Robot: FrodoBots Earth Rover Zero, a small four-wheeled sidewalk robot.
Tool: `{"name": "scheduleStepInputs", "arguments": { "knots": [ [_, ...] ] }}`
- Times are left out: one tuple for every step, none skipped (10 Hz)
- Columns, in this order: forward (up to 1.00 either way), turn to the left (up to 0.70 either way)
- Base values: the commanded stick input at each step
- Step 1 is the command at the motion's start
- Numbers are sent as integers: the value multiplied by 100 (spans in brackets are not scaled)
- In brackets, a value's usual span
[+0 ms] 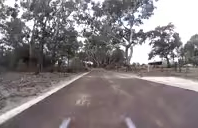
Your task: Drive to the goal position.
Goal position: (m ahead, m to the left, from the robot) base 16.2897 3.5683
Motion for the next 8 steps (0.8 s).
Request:
{"name": "scheduleStepInputs", "arguments": {
  "knots": [
    [60,0],
    [60,0],
    [60,0],
    [60,0],
    [60,0],
    [60,0],
    [60,0],
    [60,0]
  ]
}}
